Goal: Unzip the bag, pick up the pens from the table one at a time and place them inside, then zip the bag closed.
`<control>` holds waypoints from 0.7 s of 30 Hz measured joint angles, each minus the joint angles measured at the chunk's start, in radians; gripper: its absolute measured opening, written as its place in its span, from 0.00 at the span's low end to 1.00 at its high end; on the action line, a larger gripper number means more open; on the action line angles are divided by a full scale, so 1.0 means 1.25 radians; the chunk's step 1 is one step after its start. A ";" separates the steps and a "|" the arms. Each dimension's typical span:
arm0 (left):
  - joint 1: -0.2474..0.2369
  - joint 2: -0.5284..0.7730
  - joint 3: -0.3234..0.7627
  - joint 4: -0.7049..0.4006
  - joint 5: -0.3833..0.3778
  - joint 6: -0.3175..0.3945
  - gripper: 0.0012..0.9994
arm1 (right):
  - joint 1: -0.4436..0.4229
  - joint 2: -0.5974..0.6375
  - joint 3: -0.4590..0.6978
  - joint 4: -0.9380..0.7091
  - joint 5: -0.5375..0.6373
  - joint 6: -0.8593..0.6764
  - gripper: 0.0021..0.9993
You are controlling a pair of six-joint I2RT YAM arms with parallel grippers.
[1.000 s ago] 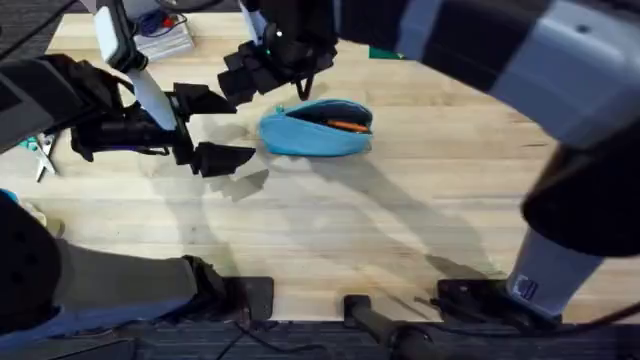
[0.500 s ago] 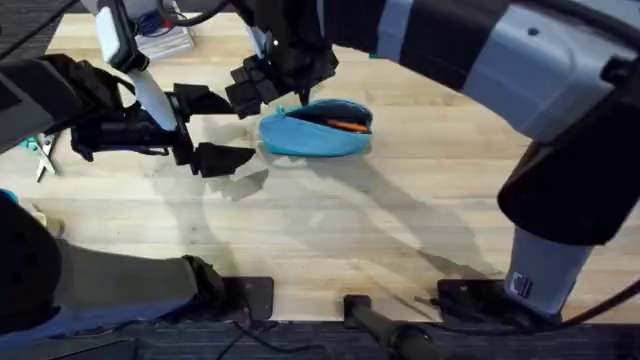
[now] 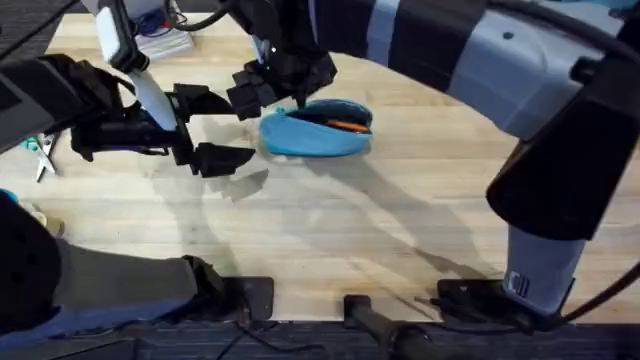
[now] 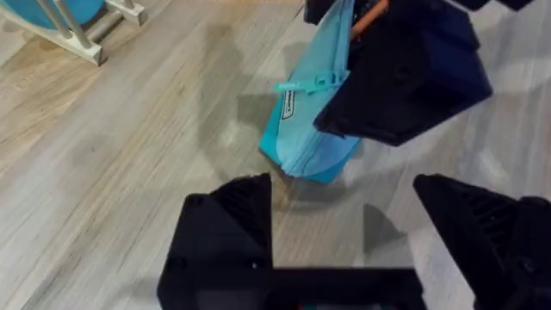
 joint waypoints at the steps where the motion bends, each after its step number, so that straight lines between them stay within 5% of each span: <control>1: 0.000 0.000 0.000 0.000 0.000 0.000 0.99 | 0.000 0.000 0.000 0.001 0.000 0.004 0.96; 21: 0.000 0.000 0.000 0.000 0.000 0.000 0.99 | 0.000 0.008 0.000 0.002 0.000 0.015 0.86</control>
